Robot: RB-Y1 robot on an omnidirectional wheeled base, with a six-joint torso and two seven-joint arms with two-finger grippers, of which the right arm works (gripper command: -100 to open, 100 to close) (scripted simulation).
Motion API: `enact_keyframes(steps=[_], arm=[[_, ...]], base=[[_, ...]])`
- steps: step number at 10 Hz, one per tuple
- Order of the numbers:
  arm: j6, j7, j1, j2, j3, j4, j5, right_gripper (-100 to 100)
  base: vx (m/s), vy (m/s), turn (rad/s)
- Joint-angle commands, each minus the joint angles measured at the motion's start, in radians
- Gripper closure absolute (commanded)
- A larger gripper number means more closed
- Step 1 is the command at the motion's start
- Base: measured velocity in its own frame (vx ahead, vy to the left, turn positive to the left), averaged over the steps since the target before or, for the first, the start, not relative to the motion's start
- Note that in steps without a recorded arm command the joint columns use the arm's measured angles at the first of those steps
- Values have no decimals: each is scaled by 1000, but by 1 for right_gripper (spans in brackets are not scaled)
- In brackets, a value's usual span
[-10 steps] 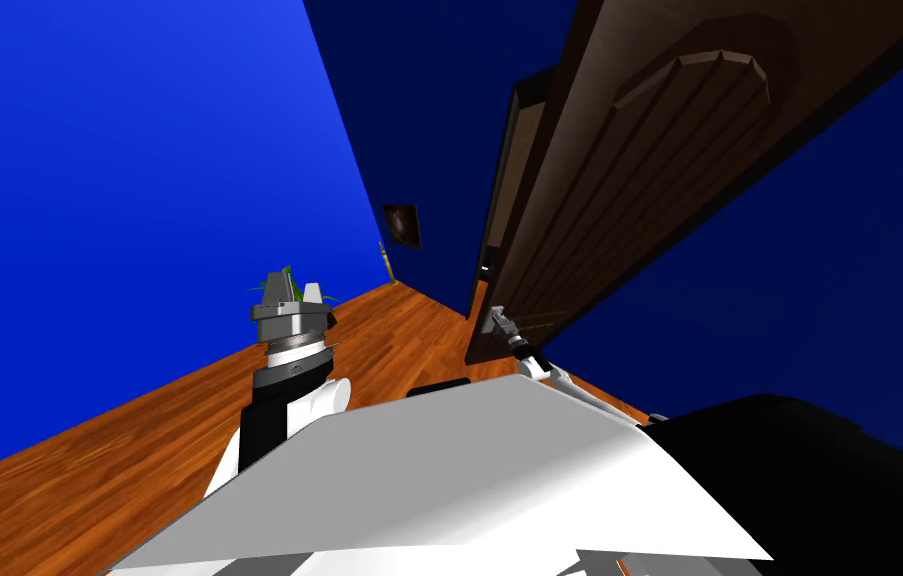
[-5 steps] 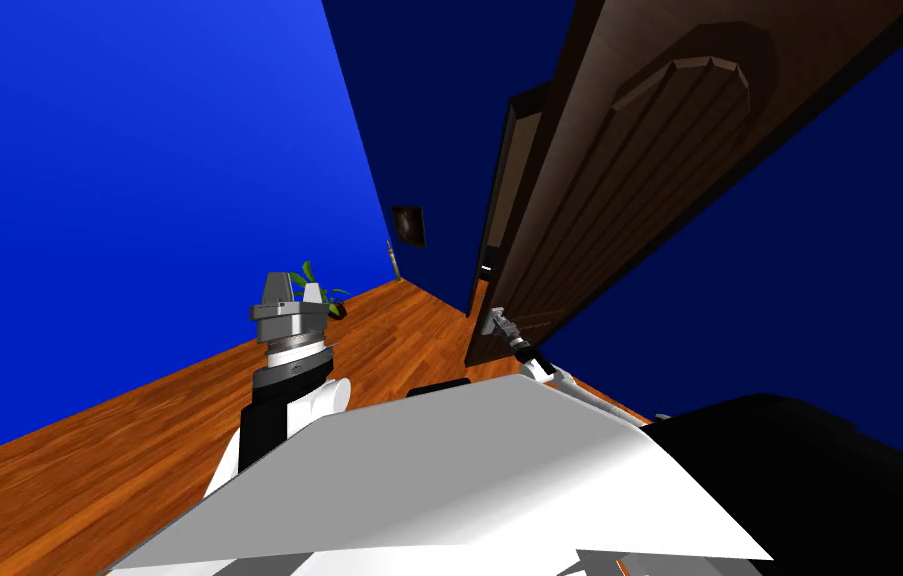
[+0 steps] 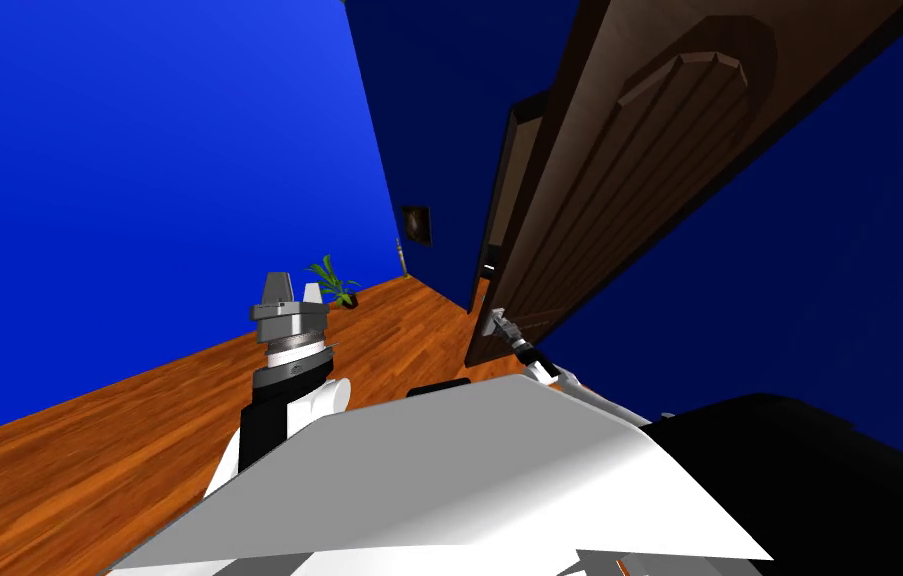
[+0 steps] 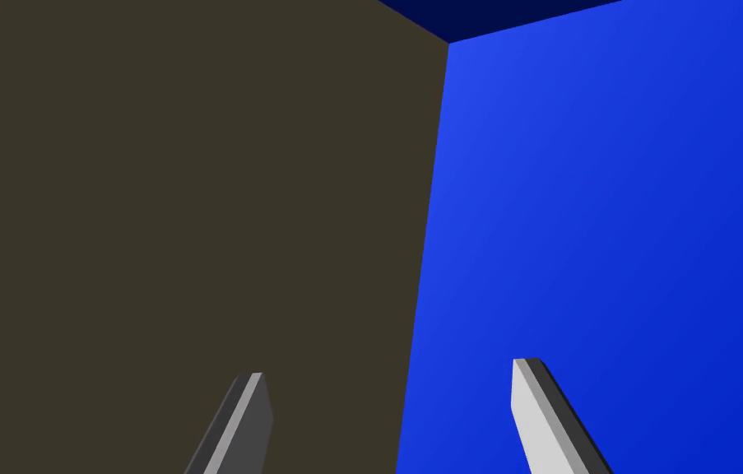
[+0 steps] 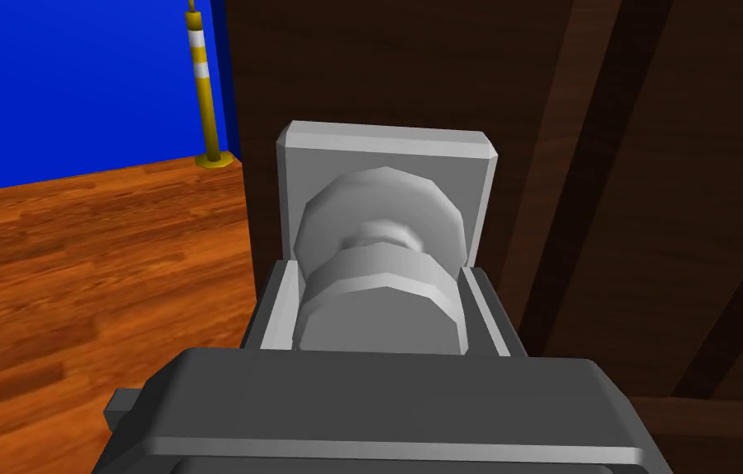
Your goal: Pull the door open
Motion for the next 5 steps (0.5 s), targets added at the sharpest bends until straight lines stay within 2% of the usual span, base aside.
enact_keyframes(steps=[1, 4, 5], arm=[[-18, -19, 3, -14, 13, -1, 9, 100], [-40, -43, 6, -35, 30, 0, 20, 100], [-31, -37, 5, -28, 30, 1, 19, 100]], base=[[-199, -85, 127], [-191, -107, 117], [-85, -32, 32]])
